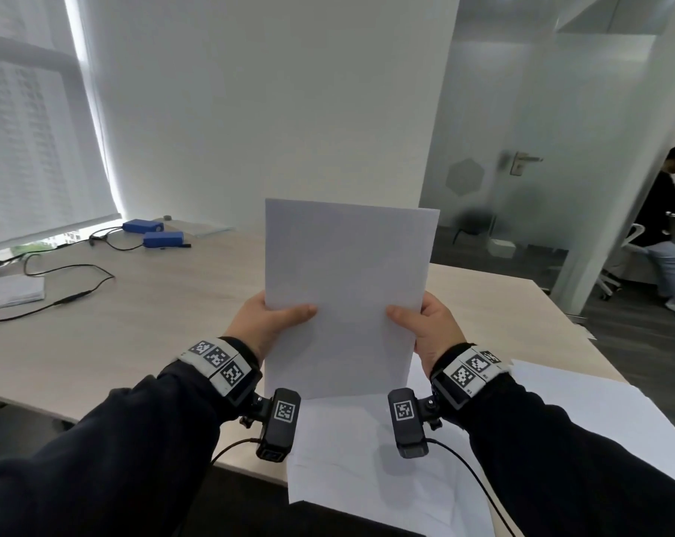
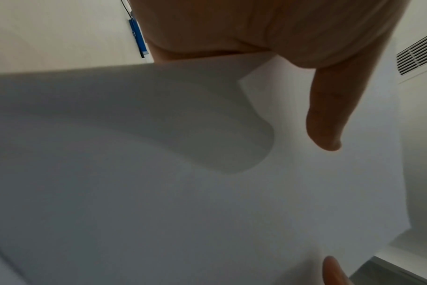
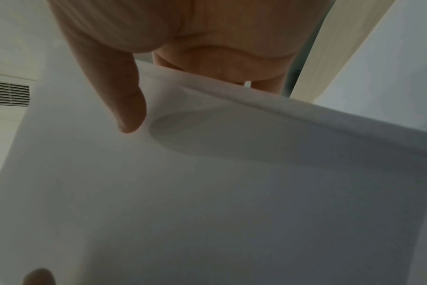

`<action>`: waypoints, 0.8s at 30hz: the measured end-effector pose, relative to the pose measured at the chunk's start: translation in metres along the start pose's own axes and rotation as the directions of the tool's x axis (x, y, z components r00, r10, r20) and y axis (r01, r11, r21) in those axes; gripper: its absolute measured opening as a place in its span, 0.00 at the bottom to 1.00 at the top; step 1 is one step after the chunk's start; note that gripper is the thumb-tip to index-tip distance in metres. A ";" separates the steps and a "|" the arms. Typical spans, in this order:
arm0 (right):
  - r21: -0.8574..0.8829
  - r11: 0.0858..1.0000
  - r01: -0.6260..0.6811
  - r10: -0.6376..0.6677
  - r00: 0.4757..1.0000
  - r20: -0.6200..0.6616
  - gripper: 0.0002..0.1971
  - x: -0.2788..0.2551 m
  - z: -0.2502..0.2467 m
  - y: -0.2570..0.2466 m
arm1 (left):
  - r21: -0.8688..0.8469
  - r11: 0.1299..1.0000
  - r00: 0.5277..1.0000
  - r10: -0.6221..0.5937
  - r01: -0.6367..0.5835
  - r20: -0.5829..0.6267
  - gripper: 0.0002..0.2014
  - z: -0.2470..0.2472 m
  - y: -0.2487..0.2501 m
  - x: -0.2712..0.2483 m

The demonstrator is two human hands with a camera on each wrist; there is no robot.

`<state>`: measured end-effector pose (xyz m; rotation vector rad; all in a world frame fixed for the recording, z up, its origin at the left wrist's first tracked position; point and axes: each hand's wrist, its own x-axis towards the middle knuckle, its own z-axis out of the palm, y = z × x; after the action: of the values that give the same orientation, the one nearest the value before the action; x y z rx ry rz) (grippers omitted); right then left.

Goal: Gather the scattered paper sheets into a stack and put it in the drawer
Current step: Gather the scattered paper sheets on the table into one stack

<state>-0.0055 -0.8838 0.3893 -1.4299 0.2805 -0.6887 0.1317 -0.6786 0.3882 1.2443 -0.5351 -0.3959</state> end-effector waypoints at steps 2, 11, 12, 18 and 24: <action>0.017 1.000 0.009 -0.009 1.000 -0.006 0.14 0.001 0.005 -0.001 | -0.024 1.000 1.000 0.012 -0.011 0.006 0.32 0.005 0.003 0.000; -0.361 0.917 -0.168 0.172 0.985 -0.020 0.23 -0.017 0.002 0.017 | 0.130 0.979 0.988 -0.155 0.155 -0.012 0.16 0.000 -0.017 -0.010; -0.391 0.905 -0.167 0.170 0.985 -0.028 0.23 -0.019 0.001 0.015 | 0.164 0.973 0.987 -0.158 0.160 -0.024 0.09 0.002 -0.015 -0.010; -0.435 0.895 -0.101 0.036 0.987 -0.155 0.14 -0.028 -0.024 -0.018 | 0.350 0.931 0.994 -0.100 0.105 -0.033 0.05 0.038 0.009 -0.006; -0.503 0.840 -0.202 -0.001 0.928 -0.373 0.17 -0.059 -0.105 -0.038 | 0.503 0.856 0.964 -0.221 0.121 0.144 0.16 0.110 -0.010 -0.017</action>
<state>-0.1213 -0.9332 0.3975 -1.7953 0.8928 -0.8219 0.0537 -0.7579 0.4007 1.7670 -0.7255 -0.5615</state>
